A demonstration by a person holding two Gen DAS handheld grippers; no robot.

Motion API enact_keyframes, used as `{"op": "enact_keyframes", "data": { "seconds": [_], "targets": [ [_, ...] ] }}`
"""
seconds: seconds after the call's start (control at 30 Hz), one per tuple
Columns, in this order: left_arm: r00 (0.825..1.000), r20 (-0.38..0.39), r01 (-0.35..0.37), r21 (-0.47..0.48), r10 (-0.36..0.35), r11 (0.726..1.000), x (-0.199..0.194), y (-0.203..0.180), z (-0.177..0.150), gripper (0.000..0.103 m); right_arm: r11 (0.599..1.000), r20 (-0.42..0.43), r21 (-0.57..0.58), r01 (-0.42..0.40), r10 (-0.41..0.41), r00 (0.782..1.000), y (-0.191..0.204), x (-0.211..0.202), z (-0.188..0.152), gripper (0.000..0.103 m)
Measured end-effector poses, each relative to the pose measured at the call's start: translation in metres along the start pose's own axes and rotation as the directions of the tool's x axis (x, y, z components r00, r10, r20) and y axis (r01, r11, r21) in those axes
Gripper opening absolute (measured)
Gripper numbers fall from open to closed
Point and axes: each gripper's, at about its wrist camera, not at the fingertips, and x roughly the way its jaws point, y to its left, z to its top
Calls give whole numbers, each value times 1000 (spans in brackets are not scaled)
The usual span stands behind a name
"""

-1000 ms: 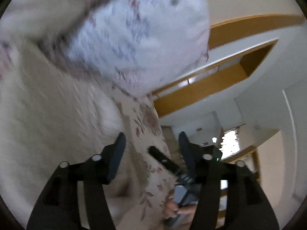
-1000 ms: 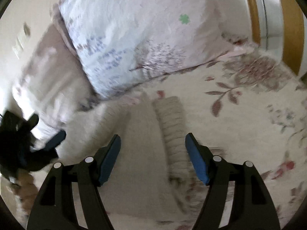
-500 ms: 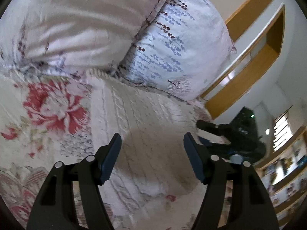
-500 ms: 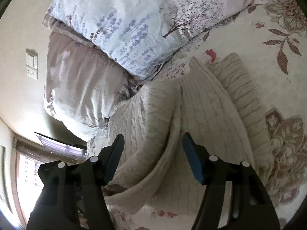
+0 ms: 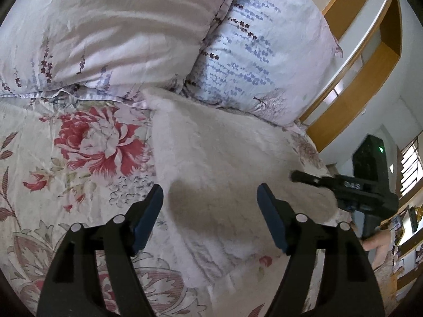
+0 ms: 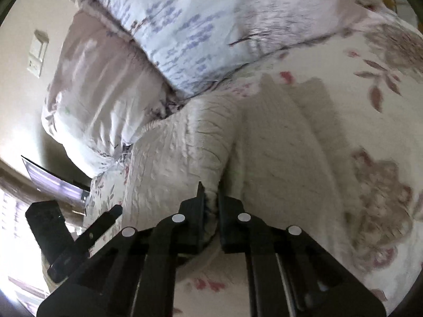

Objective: Fold small clothes

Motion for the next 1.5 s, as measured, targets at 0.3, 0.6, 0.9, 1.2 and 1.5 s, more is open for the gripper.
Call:
{"op": "enact_keyframes", "data": {
  "seconds": [0.3,0.6,0.9,1.2,1.5],
  "targets": [
    [996,-64,64,-85,-69,994,18,20,-2,81,986,21,129,-105,103,994,-28,-6,6,72],
    [987,-113,92,-174,-113,980,35,35,-5,82,972,-42,160,-174,183,982,-29,28,13,41],
    [986,-119,98,-175,-120,980,40,31,-3,82,971,-52,147,-189,198,979,-26,42,18,21],
    [989,-91,102,-172,-119,980,33,28,-2,82,974,190,-224,19,25,982,39,-26,29,15],
    [984,-109,122,-136,-138,983,41,17,-9,82,981,194,-116,157,-133,972,-24,-34,21,15]
  ]
}}
